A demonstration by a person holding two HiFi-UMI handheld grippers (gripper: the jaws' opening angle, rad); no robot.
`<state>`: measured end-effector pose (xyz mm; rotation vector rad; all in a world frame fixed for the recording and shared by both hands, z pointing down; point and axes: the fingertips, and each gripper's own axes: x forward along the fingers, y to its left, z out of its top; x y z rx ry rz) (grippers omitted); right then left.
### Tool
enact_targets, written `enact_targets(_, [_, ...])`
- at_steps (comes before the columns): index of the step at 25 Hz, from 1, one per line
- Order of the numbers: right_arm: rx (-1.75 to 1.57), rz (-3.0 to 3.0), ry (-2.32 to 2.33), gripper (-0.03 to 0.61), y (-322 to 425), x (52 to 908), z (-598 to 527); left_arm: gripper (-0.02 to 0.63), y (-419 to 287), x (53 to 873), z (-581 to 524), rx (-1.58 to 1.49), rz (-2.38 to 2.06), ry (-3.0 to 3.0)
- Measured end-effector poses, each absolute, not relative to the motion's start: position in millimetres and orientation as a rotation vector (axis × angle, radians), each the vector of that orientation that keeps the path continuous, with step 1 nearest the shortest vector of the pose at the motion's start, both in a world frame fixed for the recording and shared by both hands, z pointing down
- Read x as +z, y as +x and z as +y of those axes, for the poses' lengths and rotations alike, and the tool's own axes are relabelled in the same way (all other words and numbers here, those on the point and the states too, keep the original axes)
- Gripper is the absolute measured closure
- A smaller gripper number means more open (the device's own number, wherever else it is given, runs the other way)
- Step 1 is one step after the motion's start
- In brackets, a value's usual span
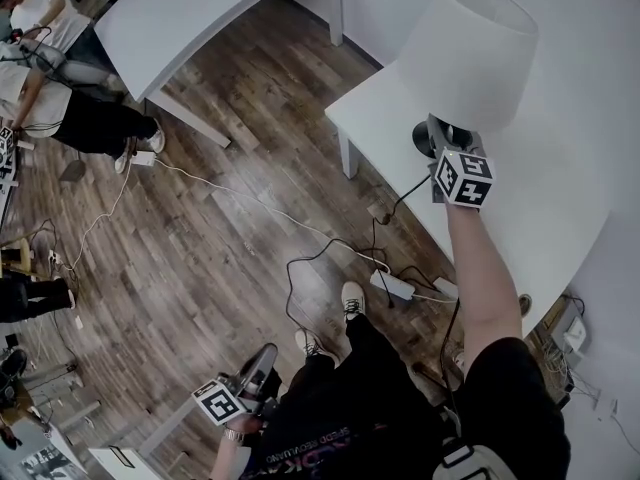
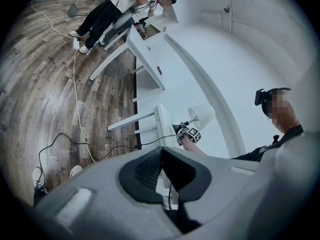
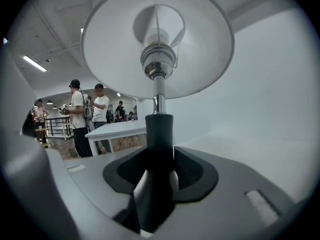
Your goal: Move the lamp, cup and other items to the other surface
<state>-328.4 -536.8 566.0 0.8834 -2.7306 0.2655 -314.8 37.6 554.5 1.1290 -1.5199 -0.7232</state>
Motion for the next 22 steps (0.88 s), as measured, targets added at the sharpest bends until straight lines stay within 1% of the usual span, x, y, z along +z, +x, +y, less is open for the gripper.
enact_targets(8, [0.294, -2.81, 0.932, 0.413, -326.4, 544.9, -538.8, 0.615, -315.4, 559.4, 35.1, -0.704, -1.507, 1.121])
enact_targets(14, [0.277, -2.894, 0.939, 0.413, -331.5, 509.9, -537.1, 0.615, -319.1, 561.2, 24.2, -0.691, -1.478, 1.143])
enact_targets(22, [0.204, -2.939, 0.959, 0.413, -309.6, 467.5, -523.6, 0.615, -322.9, 557.5, 14.1, -0.663, -1.419, 1.225])
